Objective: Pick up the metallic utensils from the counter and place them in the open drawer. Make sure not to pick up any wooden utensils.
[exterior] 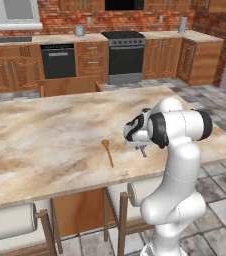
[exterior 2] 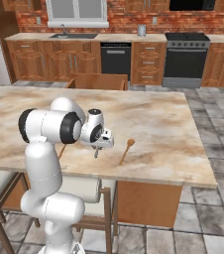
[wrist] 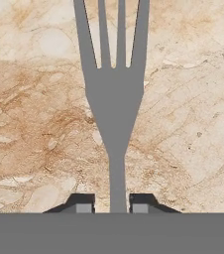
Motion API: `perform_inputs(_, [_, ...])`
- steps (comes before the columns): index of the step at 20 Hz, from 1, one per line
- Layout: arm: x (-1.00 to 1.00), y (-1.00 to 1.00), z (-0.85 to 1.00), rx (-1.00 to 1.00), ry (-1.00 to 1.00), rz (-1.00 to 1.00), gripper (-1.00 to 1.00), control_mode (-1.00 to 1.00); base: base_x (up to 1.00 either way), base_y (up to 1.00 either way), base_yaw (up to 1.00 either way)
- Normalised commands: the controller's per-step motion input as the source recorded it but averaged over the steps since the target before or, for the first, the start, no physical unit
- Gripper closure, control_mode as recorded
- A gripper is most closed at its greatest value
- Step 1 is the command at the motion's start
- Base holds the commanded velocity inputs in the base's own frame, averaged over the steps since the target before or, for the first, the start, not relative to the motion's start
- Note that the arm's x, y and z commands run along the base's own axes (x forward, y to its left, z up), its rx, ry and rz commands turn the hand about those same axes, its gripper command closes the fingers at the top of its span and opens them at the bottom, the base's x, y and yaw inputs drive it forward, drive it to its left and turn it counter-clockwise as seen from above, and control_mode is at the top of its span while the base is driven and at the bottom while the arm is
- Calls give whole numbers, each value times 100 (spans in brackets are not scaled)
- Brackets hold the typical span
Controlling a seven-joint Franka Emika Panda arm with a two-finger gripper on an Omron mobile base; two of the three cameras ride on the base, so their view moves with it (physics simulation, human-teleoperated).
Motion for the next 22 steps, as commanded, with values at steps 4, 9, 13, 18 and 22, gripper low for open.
perform_inputs(4, [0,0,0,0,2,0,100,-100,0,0,0])
perform_inputs(9, [0,0,0,0,3,0,100,-100,0,0,0])
perform_inputs(13, [-8,0,18,0,0,0,100,-100,0,0,0])
perform_inputs(18, [-38,-4,85,0,0,0,100,-100,0,0,0])
perform_inputs(22, [-79,-18,100,2,0,0,100,-100,0,0,0])
